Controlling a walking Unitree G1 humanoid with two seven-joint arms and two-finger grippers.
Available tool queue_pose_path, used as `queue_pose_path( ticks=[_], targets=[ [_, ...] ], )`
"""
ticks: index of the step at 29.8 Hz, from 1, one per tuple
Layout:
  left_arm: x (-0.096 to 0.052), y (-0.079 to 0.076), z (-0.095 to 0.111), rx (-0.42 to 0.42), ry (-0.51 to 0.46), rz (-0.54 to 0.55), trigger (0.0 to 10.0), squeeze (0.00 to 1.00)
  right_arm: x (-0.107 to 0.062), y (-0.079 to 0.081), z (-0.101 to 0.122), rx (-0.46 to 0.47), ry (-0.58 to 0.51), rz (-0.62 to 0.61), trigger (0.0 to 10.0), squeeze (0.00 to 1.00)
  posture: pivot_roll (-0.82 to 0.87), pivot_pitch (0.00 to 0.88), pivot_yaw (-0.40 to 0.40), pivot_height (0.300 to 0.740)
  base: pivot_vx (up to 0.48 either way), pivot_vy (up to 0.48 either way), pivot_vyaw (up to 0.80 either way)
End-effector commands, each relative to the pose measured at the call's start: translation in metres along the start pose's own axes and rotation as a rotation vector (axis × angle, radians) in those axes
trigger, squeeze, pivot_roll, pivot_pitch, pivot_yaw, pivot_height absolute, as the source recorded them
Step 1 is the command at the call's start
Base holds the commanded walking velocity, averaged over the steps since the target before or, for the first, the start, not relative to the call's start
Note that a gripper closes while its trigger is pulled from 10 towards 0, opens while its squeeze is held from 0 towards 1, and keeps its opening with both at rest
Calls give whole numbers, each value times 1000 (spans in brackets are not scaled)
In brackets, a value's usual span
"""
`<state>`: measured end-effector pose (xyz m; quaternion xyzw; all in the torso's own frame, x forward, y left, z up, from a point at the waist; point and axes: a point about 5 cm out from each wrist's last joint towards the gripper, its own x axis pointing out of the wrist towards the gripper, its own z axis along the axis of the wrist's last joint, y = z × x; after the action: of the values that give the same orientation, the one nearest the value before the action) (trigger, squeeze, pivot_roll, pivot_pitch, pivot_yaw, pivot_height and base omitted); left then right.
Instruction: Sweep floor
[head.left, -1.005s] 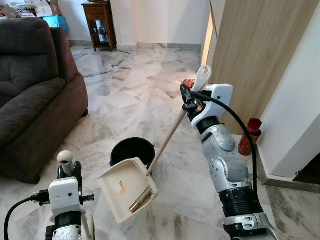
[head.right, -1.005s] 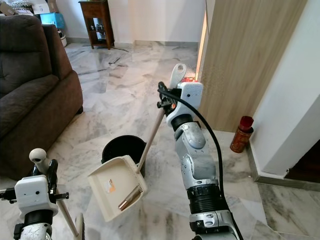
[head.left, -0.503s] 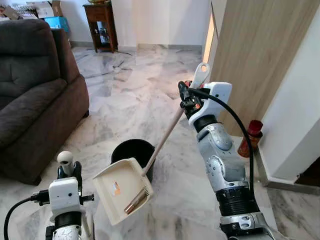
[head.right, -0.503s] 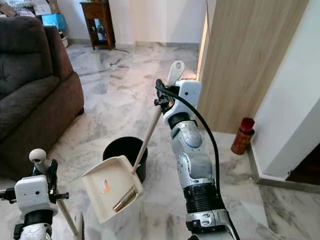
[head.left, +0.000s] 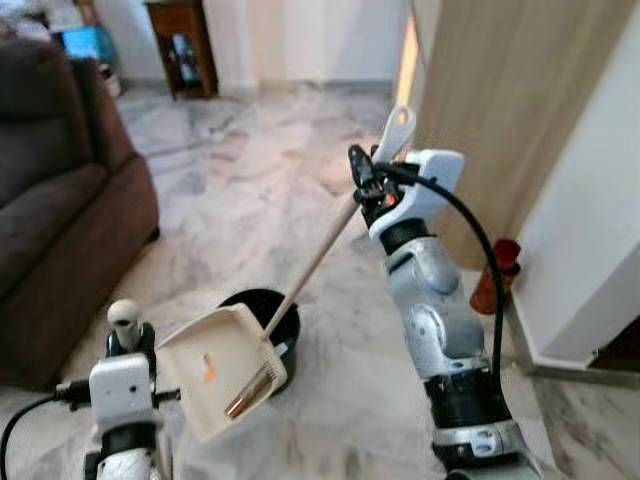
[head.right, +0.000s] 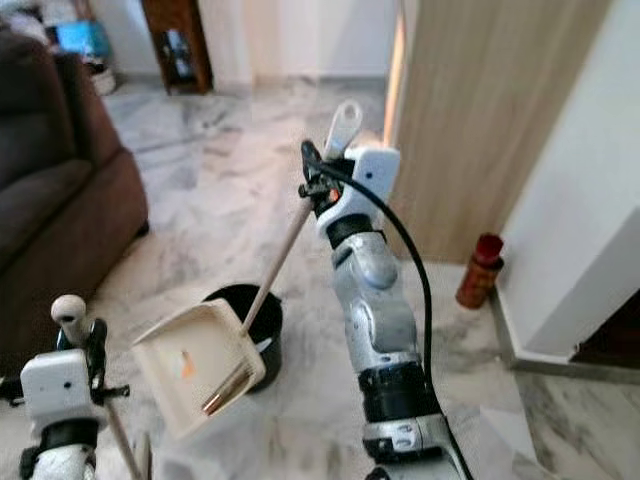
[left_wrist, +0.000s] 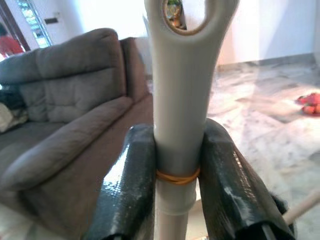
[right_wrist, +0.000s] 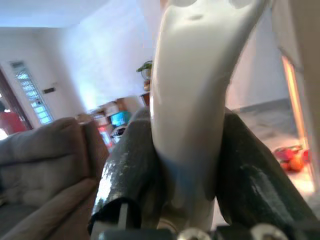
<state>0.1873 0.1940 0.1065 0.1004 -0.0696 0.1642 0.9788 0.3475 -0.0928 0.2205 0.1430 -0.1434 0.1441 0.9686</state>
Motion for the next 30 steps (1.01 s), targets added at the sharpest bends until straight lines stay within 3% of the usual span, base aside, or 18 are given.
queue_pose_path(
  ticks=[1, 9, 30],
  targets=[
    [4, 7, 8, 18, -50, 16, 10000, 0, 7, 19, 18, 9, -84, 65, 10000, 0, -5, 0, 51, 740, 382, 0, 0],
    [4, 8, 8, 20, -52, 22, 10000, 0, 6, 25, 18, 17, -86, 99, 10000, 0, 0, 0, 48, 740, 380, 0, 611],
    [4, 10, 9, 21, -58, 29, 10000, 0, 5, 32, 17, 41, -75, 143, 10000, 0, 5, 0, 46, 740, 379, 0, 0]
  ],
)
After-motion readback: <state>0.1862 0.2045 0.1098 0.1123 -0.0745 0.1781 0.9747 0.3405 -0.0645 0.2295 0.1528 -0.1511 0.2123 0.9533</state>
